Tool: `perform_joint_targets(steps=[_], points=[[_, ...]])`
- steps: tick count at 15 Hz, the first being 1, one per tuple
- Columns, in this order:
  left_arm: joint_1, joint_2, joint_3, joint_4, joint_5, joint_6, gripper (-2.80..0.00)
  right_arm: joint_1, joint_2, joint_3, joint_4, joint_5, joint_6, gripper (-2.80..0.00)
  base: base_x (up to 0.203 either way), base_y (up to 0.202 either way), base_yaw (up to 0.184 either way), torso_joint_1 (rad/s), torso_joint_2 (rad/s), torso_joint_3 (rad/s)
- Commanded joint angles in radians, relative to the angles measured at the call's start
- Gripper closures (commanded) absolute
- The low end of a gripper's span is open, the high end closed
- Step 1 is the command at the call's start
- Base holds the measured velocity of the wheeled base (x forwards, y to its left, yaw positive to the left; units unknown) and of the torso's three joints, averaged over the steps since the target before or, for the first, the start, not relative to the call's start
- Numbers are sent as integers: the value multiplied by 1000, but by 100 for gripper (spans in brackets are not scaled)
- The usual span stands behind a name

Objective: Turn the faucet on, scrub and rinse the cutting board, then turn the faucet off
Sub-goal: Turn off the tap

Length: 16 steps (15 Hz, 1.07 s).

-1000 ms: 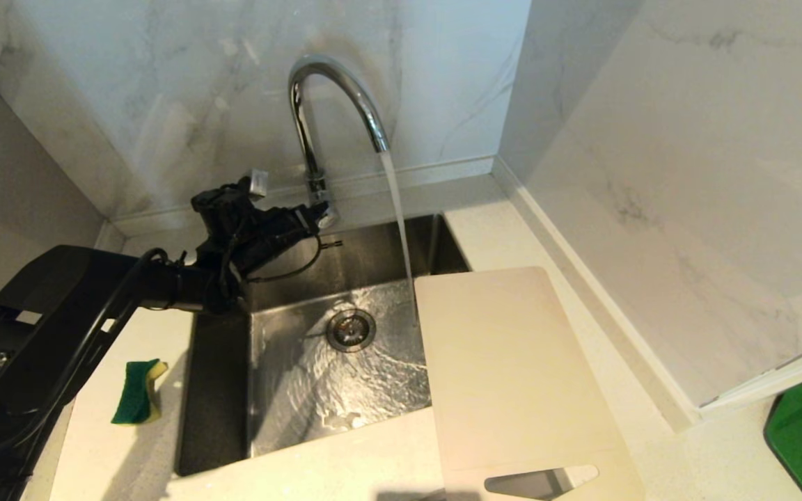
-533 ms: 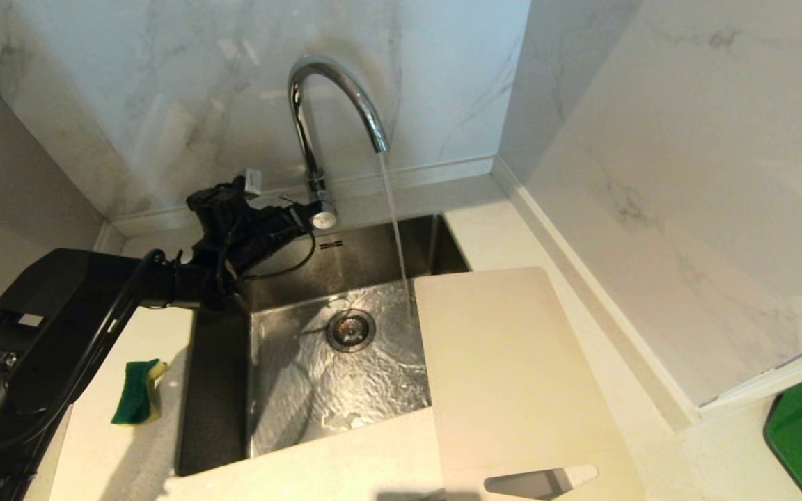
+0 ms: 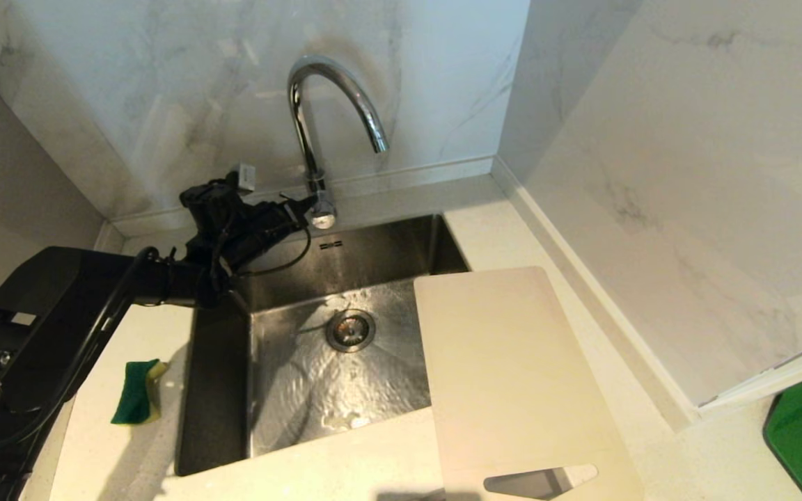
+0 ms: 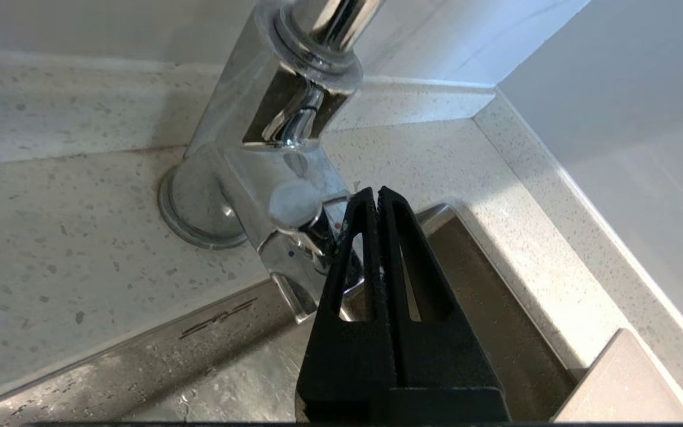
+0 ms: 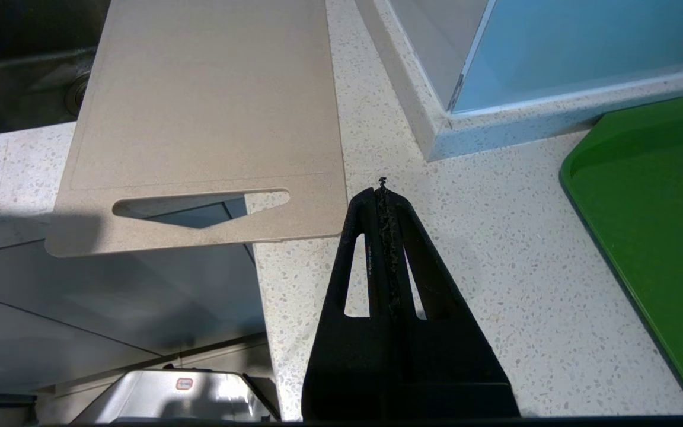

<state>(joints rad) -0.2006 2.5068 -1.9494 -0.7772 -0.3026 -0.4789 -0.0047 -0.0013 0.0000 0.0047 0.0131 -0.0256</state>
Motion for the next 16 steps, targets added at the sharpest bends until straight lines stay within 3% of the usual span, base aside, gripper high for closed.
perform_joint_targets(steps=[1, 8, 13, 16], points=[[-4, -13, 1, -4, 2, -5, 0, 0, 0, 0, 0, 1, 0, 0, 0, 0, 0, 0, 0, 0], [-51, -153, 35, 79, 17, -13, 0, 0, 1, 0, 1, 1, 1, 0, 0, 0, 0, 0, 0, 0], [-77, -385, 245, 150, 17, -6, 0, 0, 0, 0, 2, 1, 2, 0, 0, 0, 0, 0, 0, 0], [-52, -546, 367, 271, 17, 42, 0, 0, 1, 0, 3, 1, 3, 0, 0, 0, 0, 0, 0, 0]])
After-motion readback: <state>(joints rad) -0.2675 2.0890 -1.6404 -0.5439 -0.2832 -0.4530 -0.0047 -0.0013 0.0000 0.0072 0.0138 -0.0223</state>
